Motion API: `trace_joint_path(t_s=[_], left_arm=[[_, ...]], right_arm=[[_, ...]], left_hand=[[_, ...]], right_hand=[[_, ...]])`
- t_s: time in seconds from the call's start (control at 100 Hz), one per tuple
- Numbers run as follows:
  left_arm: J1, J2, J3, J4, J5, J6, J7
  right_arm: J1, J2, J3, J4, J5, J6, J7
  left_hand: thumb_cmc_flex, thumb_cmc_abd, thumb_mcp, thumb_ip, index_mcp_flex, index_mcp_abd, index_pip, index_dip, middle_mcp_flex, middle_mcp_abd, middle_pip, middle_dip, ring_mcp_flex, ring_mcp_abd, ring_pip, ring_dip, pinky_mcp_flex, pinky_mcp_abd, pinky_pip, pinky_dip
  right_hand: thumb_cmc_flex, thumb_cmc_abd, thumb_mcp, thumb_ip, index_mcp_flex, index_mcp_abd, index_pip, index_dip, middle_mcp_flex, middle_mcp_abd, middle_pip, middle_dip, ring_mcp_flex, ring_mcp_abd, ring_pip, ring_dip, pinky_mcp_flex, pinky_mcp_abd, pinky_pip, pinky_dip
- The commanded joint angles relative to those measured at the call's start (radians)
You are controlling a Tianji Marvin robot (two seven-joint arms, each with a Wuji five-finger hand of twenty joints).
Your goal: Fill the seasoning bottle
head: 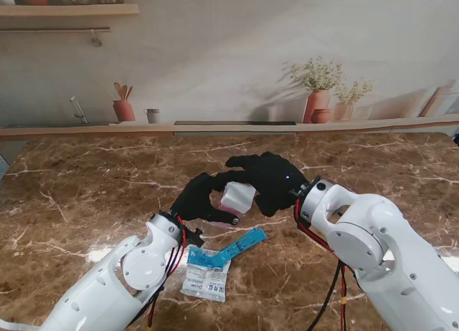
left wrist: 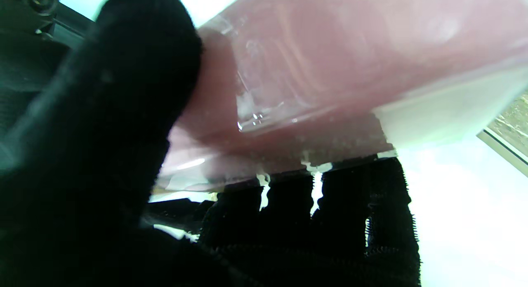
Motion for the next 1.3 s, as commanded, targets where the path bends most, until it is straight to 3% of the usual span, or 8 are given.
trace_joint_path(t_s=[0.0,0.2,0.33,0.5,0.63,0.93,1.15,1.29], left_arm=[[0.000,-0.001,-0.003,-0.011,0.002,-0.002,0.005],[0.005,-0.001,-0.006,-0.014,0.002,-0.002,0.008],[0.006,-0.002,-0.005,-0.013,0.003,-0.004,0.012],[0.008,-0.002,-0.007,-0.013,0.003,-0.007,0.014],[0.011,-0.002,-0.010,-0.016,0.003,-0.006,0.014],[0.020,-0.009,-0.015,-0.025,-0.022,0.008,0.025],[0.017,-0.008,-0.011,-0.024,-0.021,0.008,0.022],[0.014,-0.008,-0.009,-0.024,-0.020,0.010,0.022]], right_arm=[[0.000,-0.003,-0.005,0.020,-0.007,0.009,-0.003],[0.018,-0.009,-0.031,0.038,-0.012,0.035,-0.041],[0.031,-0.010,-0.058,0.038,-0.016,0.083,-0.029],[0.045,-0.023,-0.102,0.065,-0.063,0.149,-0.125],[0.047,-0.033,-0.136,0.071,-0.101,0.237,-0.175],[0.044,-0.038,-0.189,0.100,-0.280,0.346,-0.288],[0.042,-0.046,-0.228,0.092,-0.316,0.481,-0.292],[0.027,-0.044,-0.212,0.056,-0.309,0.484,-0.230]], left_hand=[[0.227,0.380,0.306,0.070,0.132,-0.190,0.752,0.009,0.106,-0.114,0.132,0.053,0.070,-0.006,0.087,0.034,-0.007,-0.078,0.033,0.027],[0.226,0.380,0.306,0.070,0.131,-0.190,0.752,0.009,0.107,-0.115,0.132,0.053,0.071,-0.007,0.087,0.033,-0.007,-0.077,0.033,0.028],[0.226,0.380,0.307,0.070,0.130,-0.191,0.751,0.009,0.107,-0.115,0.131,0.052,0.071,-0.007,0.086,0.032,-0.007,-0.078,0.033,0.028],[0.226,0.381,0.307,0.070,0.130,-0.192,0.751,0.009,0.106,-0.117,0.130,0.052,0.071,-0.009,0.085,0.032,-0.007,-0.078,0.032,0.028],[0.228,0.381,0.307,0.070,0.128,-0.187,0.749,0.009,0.106,-0.111,0.130,0.051,0.070,-0.006,0.085,0.032,-0.008,-0.078,0.032,0.027],[0.225,0.388,0.307,0.068,0.112,-0.151,0.733,-0.014,0.114,-0.070,0.123,0.032,0.093,0.007,0.097,0.021,0.003,-0.050,0.034,0.031],[0.223,0.387,0.308,0.068,0.112,-0.150,0.736,-0.024,0.115,-0.070,0.124,0.029,0.092,0.008,0.103,0.016,0.002,-0.049,0.035,0.033],[0.222,0.387,0.308,0.067,0.114,-0.154,0.741,-0.024,0.115,-0.072,0.126,0.033,0.090,0.008,0.106,0.015,0.002,-0.052,0.036,0.035]], right_hand=[[-0.049,0.006,-0.039,-0.043,0.055,-0.037,0.025,0.034,-0.005,-0.029,0.035,0.022,-0.021,-0.030,0.024,-0.003,0.009,-0.020,0.018,0.028],[-0.349,0.169,-0.267,-0.056,0.245,0.037,0.133,0.111,0.115,-0.058,0.049,0.092,0.009,-0.046,0.066,0.027,0.030,-0.037,0.079,0.049],[-0.431,0.269,-0.412,-0.035,0.355,0.140,0.185,0.108,0.189,-0.055,0.041,0.129,0.046,-0.050,0.096,0.058,0.057,-0.056,0.143,0.084],[-0.452,0.289,-0.460,-0.026,0.586,0.139,0.330,0.088,0.644,-0.124,0.119,0.227,0.393,-0.060,0.218,0.163,0.254,-0.034,0.393,0.151],[-0.462,0.350,-0.652,0.025,0.732,0.130,0.458,0.042,0.876,-0.110,0.160,0.286,0.606,-0.026,0.315,0.269,0.383,-0.027,0.633,0.144],[-0.590,0.295,-0.519,0.077,0.964,0.110,0.623,-0.021,1.147,-0.071,0.211,0.284,0.853,0.009,0.488,0.309,0.578,-0.029,0.896,0.062],[-0.710,0.449,-0.508,0.185,1.028,0.145,0.948,-0.147,1.203,-0.013,0.521,0.233,0.959,0.051,0.750,0.294,0.775,-0.009,1.075,-0.048],[-0.767,0.554,-0.548,0.214,1.022,0.141,0.908,-0.208,1.201,-0.018,0.461,0.180,0.958,0.048,0.675,0.237,0.727,-0.025,1.045,-0.065]])
